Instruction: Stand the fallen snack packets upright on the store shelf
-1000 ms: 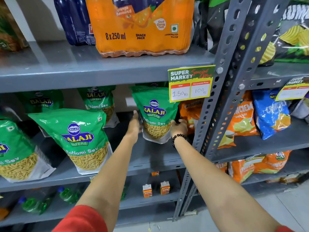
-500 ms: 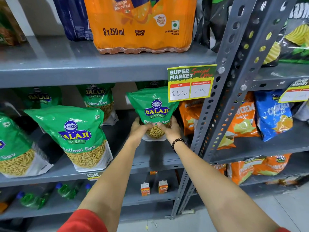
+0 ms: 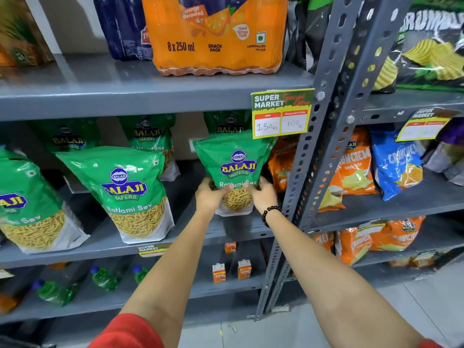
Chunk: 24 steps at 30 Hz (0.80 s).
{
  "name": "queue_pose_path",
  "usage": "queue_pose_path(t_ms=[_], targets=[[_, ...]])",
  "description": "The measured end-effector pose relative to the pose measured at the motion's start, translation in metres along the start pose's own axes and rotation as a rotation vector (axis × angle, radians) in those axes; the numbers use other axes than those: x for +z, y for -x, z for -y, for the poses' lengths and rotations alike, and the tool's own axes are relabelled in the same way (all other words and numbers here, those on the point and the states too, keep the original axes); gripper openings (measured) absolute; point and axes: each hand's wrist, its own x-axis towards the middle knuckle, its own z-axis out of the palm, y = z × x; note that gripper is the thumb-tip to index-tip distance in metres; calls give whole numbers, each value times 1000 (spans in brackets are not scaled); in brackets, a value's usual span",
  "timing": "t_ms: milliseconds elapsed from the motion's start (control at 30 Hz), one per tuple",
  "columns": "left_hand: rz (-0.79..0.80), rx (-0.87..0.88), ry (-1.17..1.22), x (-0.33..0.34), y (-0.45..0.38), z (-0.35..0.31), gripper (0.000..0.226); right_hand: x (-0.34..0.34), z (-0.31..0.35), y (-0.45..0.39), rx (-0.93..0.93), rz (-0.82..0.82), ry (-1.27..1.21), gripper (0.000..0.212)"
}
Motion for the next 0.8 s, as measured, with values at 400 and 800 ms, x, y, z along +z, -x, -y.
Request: queue_pose_path(t_ms=[400,800], targets=[[11,-34,-9,-8,41,-1,64,-15,2,35,33,-8,85,31],[74,-34,-48,-10,54,-4,59,-20,9,48,83,29,127,33]])
